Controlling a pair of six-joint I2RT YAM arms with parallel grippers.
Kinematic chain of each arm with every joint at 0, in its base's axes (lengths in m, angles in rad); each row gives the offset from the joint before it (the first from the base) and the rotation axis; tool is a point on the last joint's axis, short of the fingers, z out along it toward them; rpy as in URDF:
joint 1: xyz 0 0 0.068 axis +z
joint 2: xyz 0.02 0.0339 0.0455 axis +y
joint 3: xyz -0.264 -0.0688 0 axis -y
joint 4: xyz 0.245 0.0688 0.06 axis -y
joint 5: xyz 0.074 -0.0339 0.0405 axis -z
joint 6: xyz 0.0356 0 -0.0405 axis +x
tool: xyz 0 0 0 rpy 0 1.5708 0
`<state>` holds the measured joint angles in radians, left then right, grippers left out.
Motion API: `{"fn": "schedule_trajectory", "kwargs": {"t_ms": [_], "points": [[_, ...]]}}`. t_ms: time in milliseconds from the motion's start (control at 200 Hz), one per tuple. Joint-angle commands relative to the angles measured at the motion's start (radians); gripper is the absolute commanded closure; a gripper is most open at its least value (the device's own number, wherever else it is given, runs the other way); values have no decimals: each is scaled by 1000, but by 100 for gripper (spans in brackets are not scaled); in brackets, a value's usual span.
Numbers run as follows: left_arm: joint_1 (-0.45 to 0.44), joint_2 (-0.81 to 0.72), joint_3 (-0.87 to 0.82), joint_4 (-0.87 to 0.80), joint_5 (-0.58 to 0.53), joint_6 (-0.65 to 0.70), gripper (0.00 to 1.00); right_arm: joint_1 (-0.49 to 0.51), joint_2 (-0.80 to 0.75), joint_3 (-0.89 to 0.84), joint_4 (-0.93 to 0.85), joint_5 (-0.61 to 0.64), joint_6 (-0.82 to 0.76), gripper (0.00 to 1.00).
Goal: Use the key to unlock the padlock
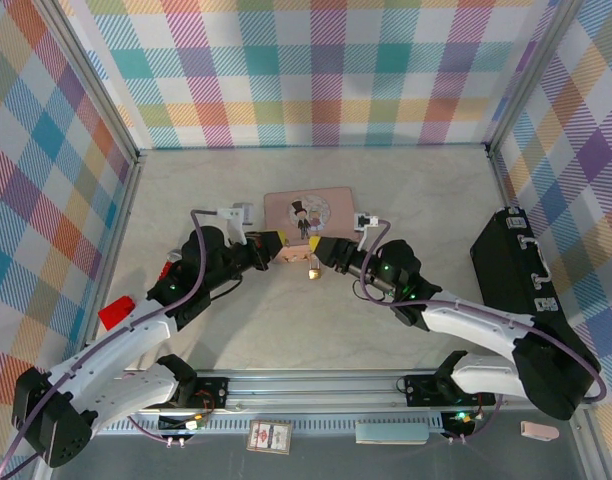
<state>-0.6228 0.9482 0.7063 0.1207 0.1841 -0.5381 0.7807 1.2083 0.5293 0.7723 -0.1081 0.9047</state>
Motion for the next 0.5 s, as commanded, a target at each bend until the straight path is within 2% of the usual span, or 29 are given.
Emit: {"fn": "schedule_trajectory", "kwargs": {"t_ms": [0,205,320,495], "points": [[9,15,-13,155,47,-50,100,-6,58,9,146,-35,33,52],[-3,27,-29,246,102,-138,100,-4,174,35,321,-114,86,53],[-9,15,-46,268,94,-168,100,-4,222,23,404,-134,123,54],[-15,-13,-52,226,78,-158,100,-3,245,39,468,-172,132,58]]}}
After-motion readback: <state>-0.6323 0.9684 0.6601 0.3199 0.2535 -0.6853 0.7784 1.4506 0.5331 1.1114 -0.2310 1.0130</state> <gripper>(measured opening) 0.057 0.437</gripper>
